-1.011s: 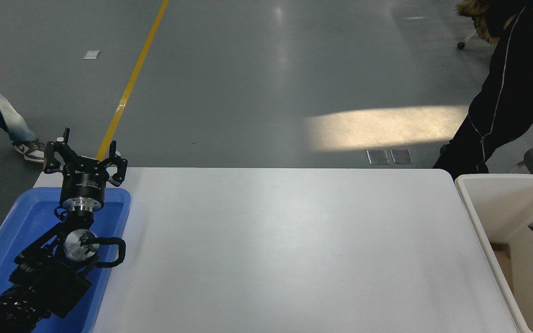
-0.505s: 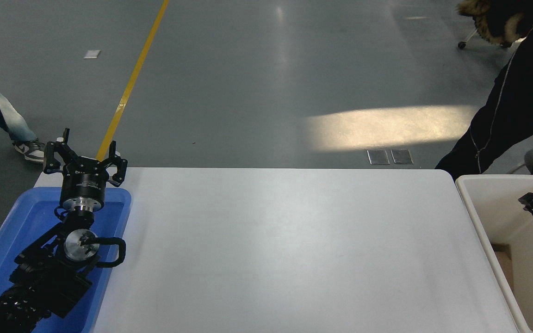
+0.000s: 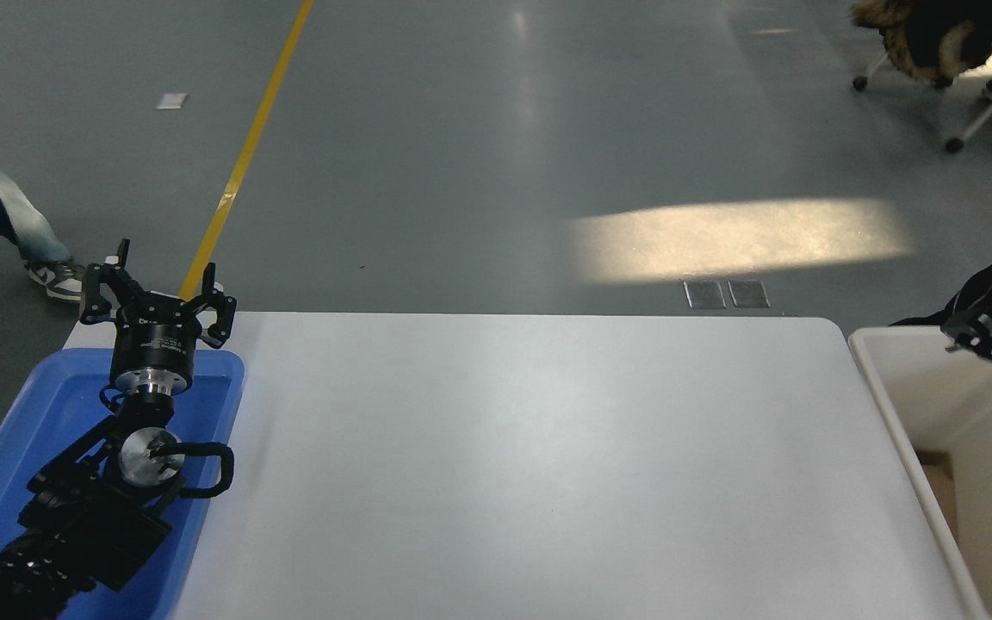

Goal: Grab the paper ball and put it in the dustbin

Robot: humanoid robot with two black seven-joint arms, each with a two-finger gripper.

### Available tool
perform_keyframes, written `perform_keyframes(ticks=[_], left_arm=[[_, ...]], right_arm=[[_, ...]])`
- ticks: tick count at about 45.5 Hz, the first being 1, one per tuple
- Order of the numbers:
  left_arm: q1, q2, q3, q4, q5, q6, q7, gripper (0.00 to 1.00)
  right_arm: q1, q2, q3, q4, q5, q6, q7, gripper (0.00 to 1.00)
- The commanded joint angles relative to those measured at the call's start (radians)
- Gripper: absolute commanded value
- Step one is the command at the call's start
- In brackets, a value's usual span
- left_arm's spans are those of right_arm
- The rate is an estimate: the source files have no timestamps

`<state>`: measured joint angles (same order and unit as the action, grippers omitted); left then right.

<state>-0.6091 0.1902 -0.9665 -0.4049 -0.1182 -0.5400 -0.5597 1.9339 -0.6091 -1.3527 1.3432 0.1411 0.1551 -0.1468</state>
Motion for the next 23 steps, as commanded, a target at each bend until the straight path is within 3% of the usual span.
perform_keyframes(ticks=[1, 8, 23], left_arm=[[0.0, 0.0, 0.0, 0.0, -0.001, 0.0, 0.0, 0.99], [0.002, 0.0, 0.0, 0.0, -0.001, 0.0, 0.0, 0.99], [0.002, 0.0, 0.0, 0.0, -0.001, 0.002, 0.0, 0.99]], right_arm=[[0.376, 0.127, -0.138, 0.352, 0.0, 0.015, 0.001, 1.0], [0.482, 0.221, -0.129, 0.402, 0.005, 0.047, 0.0, 1.0], [0.658, 0.275, 0.02, 0.402, 0.103, 0.362, 0.0, 1.0]])
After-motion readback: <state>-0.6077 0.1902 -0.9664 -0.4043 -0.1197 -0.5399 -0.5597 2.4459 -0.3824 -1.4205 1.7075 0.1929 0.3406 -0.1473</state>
